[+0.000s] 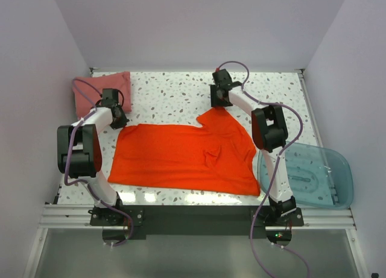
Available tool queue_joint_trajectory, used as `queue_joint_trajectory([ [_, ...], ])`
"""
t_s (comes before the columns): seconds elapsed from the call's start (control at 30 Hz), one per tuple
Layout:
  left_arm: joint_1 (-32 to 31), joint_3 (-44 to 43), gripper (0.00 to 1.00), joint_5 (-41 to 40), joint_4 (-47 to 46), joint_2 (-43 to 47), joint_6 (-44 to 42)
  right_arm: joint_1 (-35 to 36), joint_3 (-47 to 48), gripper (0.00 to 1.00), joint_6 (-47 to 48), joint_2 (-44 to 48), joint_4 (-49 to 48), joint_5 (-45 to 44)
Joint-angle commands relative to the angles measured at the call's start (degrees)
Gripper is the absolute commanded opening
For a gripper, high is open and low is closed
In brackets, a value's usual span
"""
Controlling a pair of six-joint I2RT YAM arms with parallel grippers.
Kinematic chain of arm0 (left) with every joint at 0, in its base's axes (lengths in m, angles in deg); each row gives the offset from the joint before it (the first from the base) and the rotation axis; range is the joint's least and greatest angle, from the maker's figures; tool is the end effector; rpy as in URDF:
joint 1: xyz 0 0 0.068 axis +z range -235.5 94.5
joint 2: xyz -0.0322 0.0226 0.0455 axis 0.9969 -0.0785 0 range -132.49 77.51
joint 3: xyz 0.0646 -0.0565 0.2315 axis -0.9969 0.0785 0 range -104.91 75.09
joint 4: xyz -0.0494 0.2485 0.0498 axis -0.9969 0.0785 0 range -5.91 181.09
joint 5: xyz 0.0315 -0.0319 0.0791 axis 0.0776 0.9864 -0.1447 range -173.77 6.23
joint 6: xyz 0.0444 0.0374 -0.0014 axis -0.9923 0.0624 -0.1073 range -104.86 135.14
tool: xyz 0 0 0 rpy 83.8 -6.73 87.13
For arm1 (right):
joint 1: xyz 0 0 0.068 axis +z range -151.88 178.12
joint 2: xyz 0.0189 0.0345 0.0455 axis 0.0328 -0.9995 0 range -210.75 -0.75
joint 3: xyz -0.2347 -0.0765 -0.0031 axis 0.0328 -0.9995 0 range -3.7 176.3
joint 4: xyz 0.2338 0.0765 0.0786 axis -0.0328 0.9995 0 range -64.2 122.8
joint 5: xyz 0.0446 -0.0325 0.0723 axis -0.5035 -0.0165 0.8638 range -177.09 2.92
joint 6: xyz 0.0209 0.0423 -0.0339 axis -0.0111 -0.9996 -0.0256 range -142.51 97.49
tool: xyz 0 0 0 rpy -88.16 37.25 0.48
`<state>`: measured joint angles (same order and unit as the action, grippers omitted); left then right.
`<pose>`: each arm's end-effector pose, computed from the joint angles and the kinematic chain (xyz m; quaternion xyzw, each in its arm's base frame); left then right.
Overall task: Fold and stack the t-shirts
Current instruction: Fold the tshirt
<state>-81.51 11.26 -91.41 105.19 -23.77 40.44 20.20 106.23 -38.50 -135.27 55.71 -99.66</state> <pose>0.3535 0.0301 0.1485 -0.2602 0.9246 0.0129 0.2777 0.4645 0.1785 0.1433 -0.0170 0.9471 0.0003 0.3205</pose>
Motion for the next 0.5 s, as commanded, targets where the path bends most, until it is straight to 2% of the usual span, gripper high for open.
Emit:
queue_joint_trajectory([
  [0.0,-0.03,0.20,0.00,0.43,0.08,2.31,-1.39,-0.03,1.87,0.54,1.05,-0.92,-1.61,-0.87],
  [0.1,-0.03,0.11,0.00,0.61,-0.01,2.13,-1.13,-0.03,2.13,0.43,1.13,-1.53,-0.65,-0.26],
  [0.13,-0.03,0.11,0.00,0.69,-0.01,2.22,-1.04,-0.03,2.13,0.30,0.96,-1.62,-0.47,0.01],
  [0.2,-0.03,0.11,0.00,0.87,-0.10,2.13,-0.78,-0.03,1.78,0.12,0.70,-1.45,0.14,0.10],
  [0.23,-0.03,0.03,0.00,0.87,-0.18,2.13,-0.78,-0.11,1.61,0.00,0.43,-1.19,0.23,-0.08],
  [0.47,-0.12,-0.94,0.00,0.26,-0.89,4.50,0.01,-0.03,-0.77,0.00,0.34,4.96,0.32,0.10],
])
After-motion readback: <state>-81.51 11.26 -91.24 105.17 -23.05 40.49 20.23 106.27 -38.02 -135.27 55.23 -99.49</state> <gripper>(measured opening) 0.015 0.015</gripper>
